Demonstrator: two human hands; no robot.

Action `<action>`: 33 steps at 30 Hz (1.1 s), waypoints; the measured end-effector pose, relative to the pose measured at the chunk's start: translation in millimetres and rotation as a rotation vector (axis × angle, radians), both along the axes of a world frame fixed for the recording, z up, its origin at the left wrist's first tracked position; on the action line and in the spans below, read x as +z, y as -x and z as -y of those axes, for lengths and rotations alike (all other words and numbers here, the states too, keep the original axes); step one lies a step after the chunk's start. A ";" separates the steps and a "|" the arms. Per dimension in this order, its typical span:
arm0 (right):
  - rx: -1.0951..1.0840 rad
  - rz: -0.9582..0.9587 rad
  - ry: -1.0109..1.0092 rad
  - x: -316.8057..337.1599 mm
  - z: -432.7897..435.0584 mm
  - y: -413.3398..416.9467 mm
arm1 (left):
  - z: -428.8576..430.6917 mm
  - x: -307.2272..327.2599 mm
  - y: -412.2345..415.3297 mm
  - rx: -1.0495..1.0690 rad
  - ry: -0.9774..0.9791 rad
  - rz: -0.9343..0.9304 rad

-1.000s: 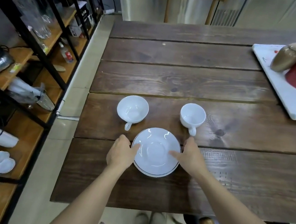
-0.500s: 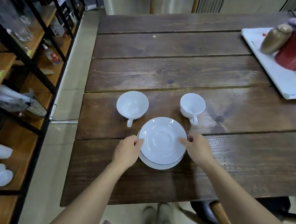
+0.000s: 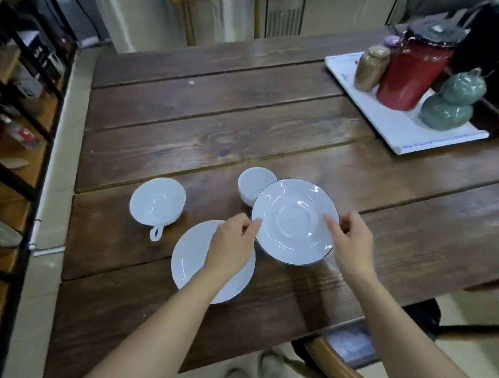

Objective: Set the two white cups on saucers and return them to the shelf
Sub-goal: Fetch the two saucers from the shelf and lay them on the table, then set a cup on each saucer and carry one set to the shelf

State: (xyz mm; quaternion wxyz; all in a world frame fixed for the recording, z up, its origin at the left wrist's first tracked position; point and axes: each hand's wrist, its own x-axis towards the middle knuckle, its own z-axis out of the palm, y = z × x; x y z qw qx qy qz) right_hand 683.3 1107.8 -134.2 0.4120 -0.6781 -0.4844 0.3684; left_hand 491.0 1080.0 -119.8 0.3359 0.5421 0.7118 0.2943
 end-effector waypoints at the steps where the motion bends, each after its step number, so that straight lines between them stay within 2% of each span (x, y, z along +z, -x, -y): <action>1: -0.010 0.035 0.019 -3.1 -1.6 -9.1 | -4.4 -3.7 -9.7 -0.010 0.022 -0.005; 11: 0.036 0.312 0.243 -37.9 -29.3 -63.8 | -32.7 -38.2 -68.3 -0.041 0.200 -0.094; 20: 0.178 0.423 0.309 -46.8 -43.4 -76.6 | -35.1 -43.0 -75.8 -0.020 0.331 -0.167; 24: 0.283 0.533 0.384 -35.9 -59.6 -83.2 | -42.9 -26.0 -63.1 -0.177 0.525 -0.333; 27: 0.245 0.587 0.354 -22.4 -78.4 -82.9 | -52.1 -1.9 -43.2 -0.181 0.625 -0.256; 28: 0.229 0.579 0.328 -18.1 -84.3 -80.2 | -55.2 7.1 -35.9 -0.110 0.587 -0.206; 30: 0.270 0.524 0.282 -11.3 -95.3 -68.7 | -60.1 18.8 -20.9 0.086 0.378 -0.180; 33: 0.397 0.302 0.234 -7.5 -105.3 -38.7 | -63.1 21.8 -4.4 0.319 0.096 -0.201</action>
